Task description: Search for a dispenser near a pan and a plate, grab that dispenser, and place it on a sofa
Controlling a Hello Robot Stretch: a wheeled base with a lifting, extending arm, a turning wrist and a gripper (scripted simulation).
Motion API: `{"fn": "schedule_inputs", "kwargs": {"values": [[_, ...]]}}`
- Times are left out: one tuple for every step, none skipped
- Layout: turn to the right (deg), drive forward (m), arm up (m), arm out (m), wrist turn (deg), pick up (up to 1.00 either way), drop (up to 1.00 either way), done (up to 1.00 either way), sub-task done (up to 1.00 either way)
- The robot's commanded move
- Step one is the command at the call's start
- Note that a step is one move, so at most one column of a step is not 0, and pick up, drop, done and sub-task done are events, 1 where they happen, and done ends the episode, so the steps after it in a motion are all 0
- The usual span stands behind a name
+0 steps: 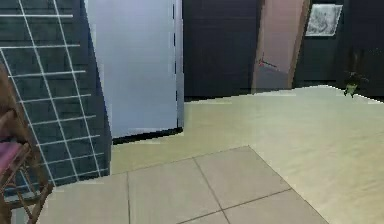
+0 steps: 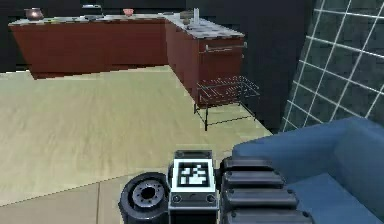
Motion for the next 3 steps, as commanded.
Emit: {"fn": "schedule_inputs", "kwargs": {"values": [[12.0,0.00,0.00,0.00,0.0,0.00,0.00,0.00,0.00],[-45.0,0.00,0.00,0.00,0.0,0.00,0.00,0.00,0.00],[-45.0,0.00,0.00,0.00,0.0,0.00,0.00,0.00,0.00]]}}
